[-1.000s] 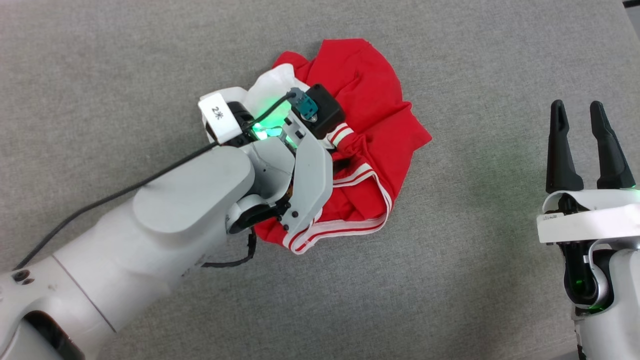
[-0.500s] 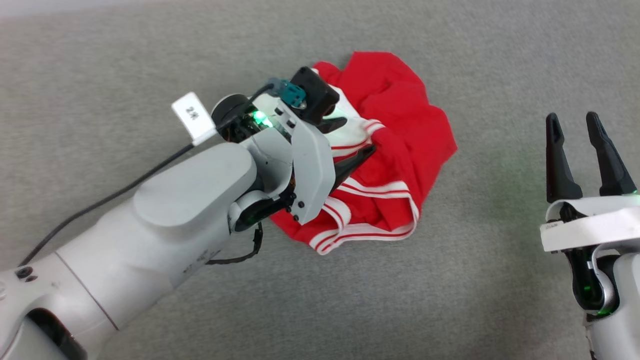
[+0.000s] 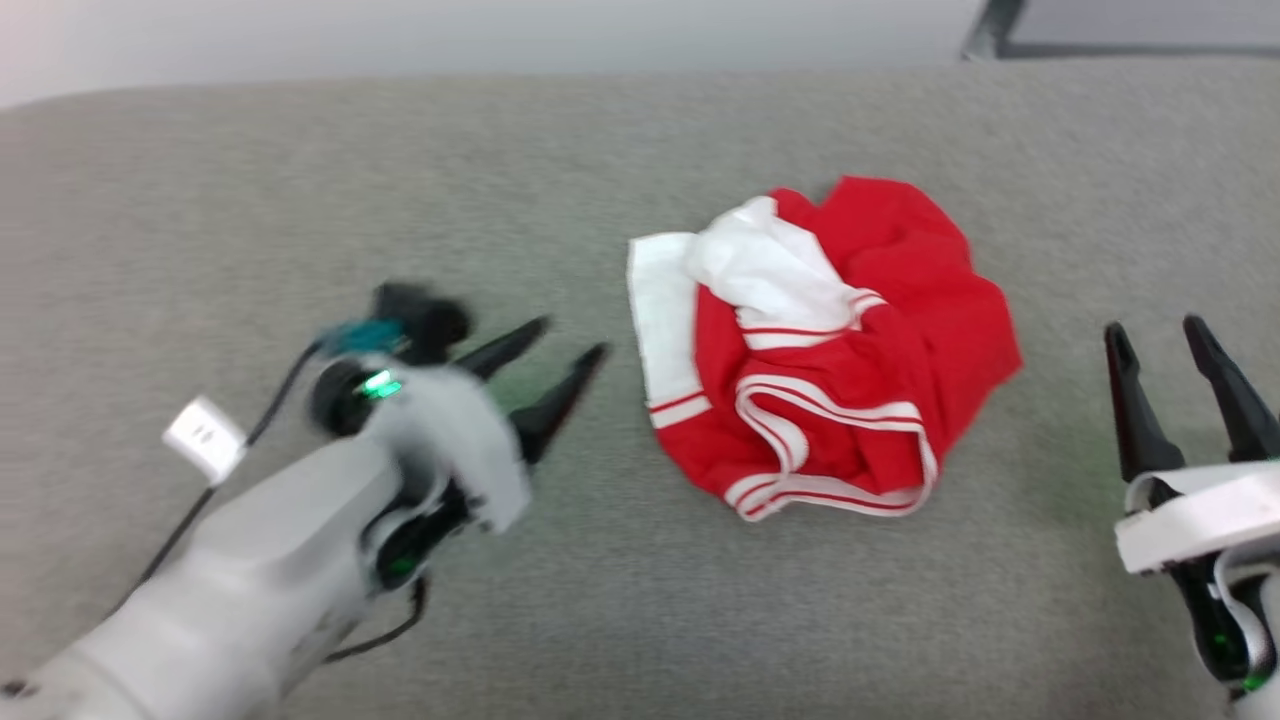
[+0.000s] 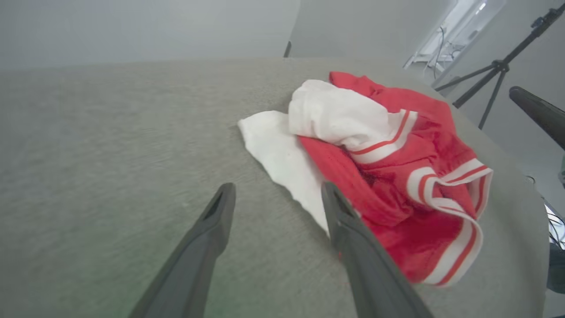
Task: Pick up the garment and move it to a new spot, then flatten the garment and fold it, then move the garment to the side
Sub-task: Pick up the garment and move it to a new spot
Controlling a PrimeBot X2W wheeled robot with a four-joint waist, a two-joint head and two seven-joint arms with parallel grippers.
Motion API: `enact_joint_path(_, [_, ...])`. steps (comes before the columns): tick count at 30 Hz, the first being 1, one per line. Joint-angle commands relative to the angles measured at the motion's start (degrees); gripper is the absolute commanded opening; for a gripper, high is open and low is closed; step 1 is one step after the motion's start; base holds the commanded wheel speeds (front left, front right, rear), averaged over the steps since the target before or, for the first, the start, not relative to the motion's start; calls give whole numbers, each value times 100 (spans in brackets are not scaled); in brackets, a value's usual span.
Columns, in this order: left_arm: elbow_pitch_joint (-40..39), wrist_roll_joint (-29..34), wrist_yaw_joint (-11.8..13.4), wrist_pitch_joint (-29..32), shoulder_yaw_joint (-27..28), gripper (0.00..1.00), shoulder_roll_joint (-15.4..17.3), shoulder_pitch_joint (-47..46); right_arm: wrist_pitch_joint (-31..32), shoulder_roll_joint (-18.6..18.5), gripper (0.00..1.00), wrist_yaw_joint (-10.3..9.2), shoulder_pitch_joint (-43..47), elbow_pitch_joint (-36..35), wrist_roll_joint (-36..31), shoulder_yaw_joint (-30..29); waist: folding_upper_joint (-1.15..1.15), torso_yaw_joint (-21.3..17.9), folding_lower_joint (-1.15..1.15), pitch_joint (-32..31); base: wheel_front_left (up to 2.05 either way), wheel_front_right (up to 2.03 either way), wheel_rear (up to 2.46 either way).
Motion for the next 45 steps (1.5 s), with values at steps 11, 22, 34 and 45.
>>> enact_joint_path(11, [160, 698, 140, -227, 2247, 100, 425, 1967, 150, -286, 100, -2, 930, 81, 66, -542, 0, 838, 0, -757, 0, 0, 0])
enact_joint_path(22, [-1090, 2485, 622, -229, 4989, 100, 205, 4098, 346, -313, 100, -2, 1333, -76, 21, -710, 0, 779, 0, -1158, 0, 0, 0])
enact_joint_path(34, [-2337, 4255, 487, -219, 6661, 100, -376, 5125, 389, -257, 100, -2, 1175, -390, 19, -797, 0, 656, 0, -1210, 0, 0, 0])
enact_joint_path(45, [-2253, 4706, 250, -220, 7074, 100, -812, 5265, 377, -183, 100, -2, 1164, -344, -22, -750, 0, 618, 0, -1179, 0, 0, 0])
